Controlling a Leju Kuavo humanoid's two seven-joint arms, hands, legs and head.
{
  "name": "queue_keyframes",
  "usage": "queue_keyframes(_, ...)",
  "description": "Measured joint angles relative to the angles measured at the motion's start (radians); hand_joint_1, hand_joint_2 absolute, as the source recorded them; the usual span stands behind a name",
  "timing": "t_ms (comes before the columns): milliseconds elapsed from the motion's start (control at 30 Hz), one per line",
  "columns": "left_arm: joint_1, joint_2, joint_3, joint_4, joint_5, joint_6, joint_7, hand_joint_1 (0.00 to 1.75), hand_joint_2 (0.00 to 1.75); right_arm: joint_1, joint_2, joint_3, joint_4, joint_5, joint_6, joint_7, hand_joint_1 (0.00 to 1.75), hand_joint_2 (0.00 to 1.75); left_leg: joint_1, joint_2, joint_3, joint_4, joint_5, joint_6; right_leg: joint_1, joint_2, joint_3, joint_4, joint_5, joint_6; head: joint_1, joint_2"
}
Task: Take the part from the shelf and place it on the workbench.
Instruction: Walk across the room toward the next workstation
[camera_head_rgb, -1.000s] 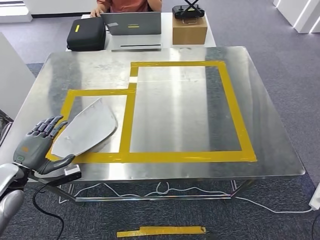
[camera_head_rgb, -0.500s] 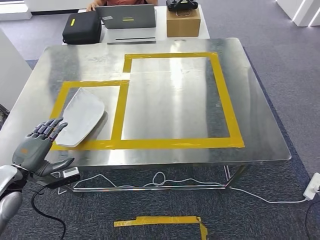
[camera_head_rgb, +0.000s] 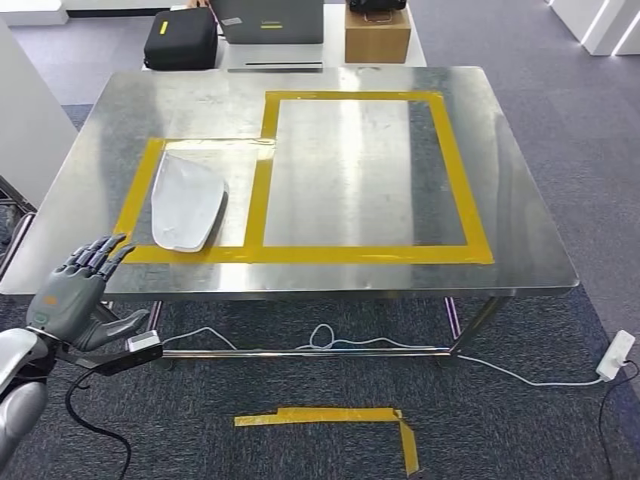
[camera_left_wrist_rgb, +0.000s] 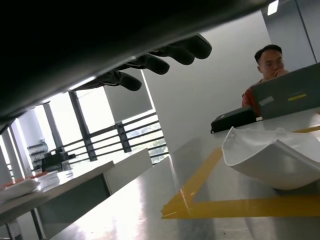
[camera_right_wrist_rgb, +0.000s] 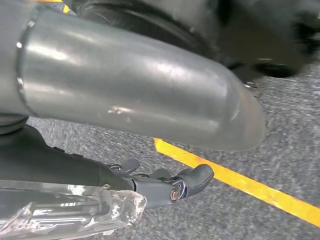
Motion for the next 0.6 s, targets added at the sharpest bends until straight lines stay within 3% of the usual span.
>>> queue_keyframes(33,0.0,0.0,0.0,0.0,0.0,0.0,0.0,0.0,0.0,0.0,-0.001,0.0,-0.003,-0.001,0.0,0.001,0.0,0.0,-0.001,0.0,-0.006,0.002,0.008,-0.005,0.001,0.001,0.049,-0.069,-0.005,-0.003,0.0,0.0)
queue_keyframes(67,0.0,0.0,0.0,-0.001,0.0,0.0,0.001,0.0,0.0,0.0,-0.001,0.0,-0.006,-0.003,0.0,0.003,0.0,0.0,-0.001,0.001,-0.011,0.004,0.016,-0.009,0.003,0.001,0.079,-0.115,-0.013,-0.005,0.0,0.0)
queue_keyframes(100,0.0,0.0,0.0,-0.001,0.001,0.0,0.002,0.0,0.0,0.002,-0.002,0.0,-0.01,-0.007,0.001,0.008,0.0,0.0,-0.001,0.001,-0.014,0.005,0.024,-0.014,0.005,0.002,0.09,-0.138,-0.017,-0.007,0.0,0.0)
queue_keyframes(167,0.002,0.001,-0.001,-0.001,0.001,-0.001,0.006,0.0,0.0,0.01,-0.001,-0.001,-0.015,-0.019,0.005,0.019,0.0,0.0,0.002,0.001,-0.021,0.009,0.022,-0.023,0.004,-0.001,0.079,-0.144,-0.006,-0.019,0.001,0.0)
queue_keyframes(233,0.003,0.003,-0.001,-0.001,0.001,-0.002,0.009,0.0,0.0,0.018,0.0,-0.004,-0.021,-0.029,0.008,0.029,0.0,0.0,0.007,0.0,-0.039,0.056,-0.038,-0.034,0.001,-0.005,0.067,-0.147,0.013,-0.035,-0.001,0.0)
queue_keyframes(300,0.005,0.003,-0.002,-0.001,0.001,-0.003,0.011,0.0,0.0,0.023,0.0,-0.008,-0.028,-0.036,0.008,0.035,0.0,0.0,0.013,0.0,-0.07,0.181,-0.133,-0.044,0.003,-0.007,0.048,-0.144,0.03,-0.042,-0.003,0.0)
queue_keyframes(333,0.006,0.003,-0.003,-0.001,0.001,-0.003,0.012,0.0,0.0,0.025,0.0,-0.01,-0.032,-0.039,0.009,0.039,0.0,0.0,0.016,0.0,-0.082,0.245,-0.164,-0.048,0.003,-0.007,0.037,-0.141,0.038,-0.042,-0.003,0.0)
queue_keyframes(367,0.008,0.003,-0.004,-0.001,0.001,-0.004,0.012,0.0,0.0,0.026,0.0,-0.011,-0.035,-0.041,0.009,0.041,0.0,0.0,0.018,0.0,-0.084,0.286,-0.174,-0.05,0.004,-0.007,0.025,-0.137,0.044,-0.042,-0.003,0.0)
queue_keyframes(400,0.009,0.003,-0.005,-0.001,0.001,-0.004,0.012,0.0,0.0,0.028,0.0,-0.011,-0.037,-0.042,0.01,0.044,0.0,0.0,0.021,0.0,-0.068,0.286,-0.162,-0.052,0.003,-0.007,0.012,-0.133,0.05,-0.041,-0.003,0.0)
queue_keyframes(433,0.009,0.003,-0.005,-0.001,0.001,-0.004,0.012,0.0,0.0,0.03,0.001,-0.012,-0.04,-0.043,0.01,0.045,0.0,0.0,0.023,0.0,-0.036,0.248,-0.137,-0.053,0.003,-0.007,0.001,-0.129,0.056,-0.039,-0.003,0.0)
queue_keyframes(500,0.008,0.004,-0.005,-0.002,0.001,-0.004,0.012,0.0,0.0,0.034,0.002,-0.014,-0.046,-0.044,0.011,0.046,0.0,0.0,0.024,0.0,0.057,0.109,-0.093,-0.053,0.002,-0.006,-0.02,-0.122,0.066,-0.032,-0.003,0.0)
queue_keyframes(567,0.007,0.004,-0.005,-0.002,0.001,-0.004,0.012,0.0,0.0,0.036,0.002,-0.016,-0.051,-0.044,0.011,0.046,0.0,0.0,0.021,-0.002,0.113,0.01,-0.087,-0.046,0.003,-0.006,-0.033,-0.117,0.079,-0.02,-0.002,0.0)
queue_keyframes(600,0.007,0.004,-0.005,-0.003,0.001,-0.004,0.012,0.0,0.0,0.037,0.002,-0.017,-0.052,-0.045,0.011,0.047,0.0,0.0,0.018,-0.003,0.119,-0.005,-0.091,-0.042,0.004,-0.006,-0.038,-0.117,0.085,-0.014,-0.002,0.0)
